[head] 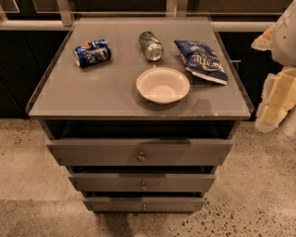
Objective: Open top drawer
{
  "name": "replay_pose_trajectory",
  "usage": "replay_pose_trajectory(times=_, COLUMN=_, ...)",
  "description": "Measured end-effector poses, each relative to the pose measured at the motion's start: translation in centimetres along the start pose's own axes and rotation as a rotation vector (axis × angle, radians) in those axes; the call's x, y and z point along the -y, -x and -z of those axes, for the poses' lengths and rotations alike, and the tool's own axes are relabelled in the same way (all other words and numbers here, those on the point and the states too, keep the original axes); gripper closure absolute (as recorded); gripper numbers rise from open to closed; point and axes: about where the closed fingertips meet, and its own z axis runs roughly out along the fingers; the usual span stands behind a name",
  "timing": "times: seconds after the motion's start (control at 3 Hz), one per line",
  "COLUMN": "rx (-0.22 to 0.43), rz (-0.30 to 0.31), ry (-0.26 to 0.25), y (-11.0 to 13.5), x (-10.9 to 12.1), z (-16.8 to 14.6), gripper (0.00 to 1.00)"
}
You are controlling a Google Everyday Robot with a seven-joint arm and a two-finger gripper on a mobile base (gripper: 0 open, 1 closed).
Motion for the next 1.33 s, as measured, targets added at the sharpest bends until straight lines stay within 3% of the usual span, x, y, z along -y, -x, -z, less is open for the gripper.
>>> replay_pose_trajectory(times=0.67, rx=0.037, rz=-0.009, ry=-0.001, y=-0.5, x=-0.6, z=-0.6, gripper=0.00)
replay_pose_trajectory(times=1.0, rx=0.142, rz=-0.036, ry=0.002, y=-1.6, x=-3.4, z=-2.9, gripper=0.00)
replay_pose_trajectory(times=1.33, rx=0.273, rz=-0.088, ry=0.037, y=-2.3, x=-6.5, z=-8.1, gripper=0.00)
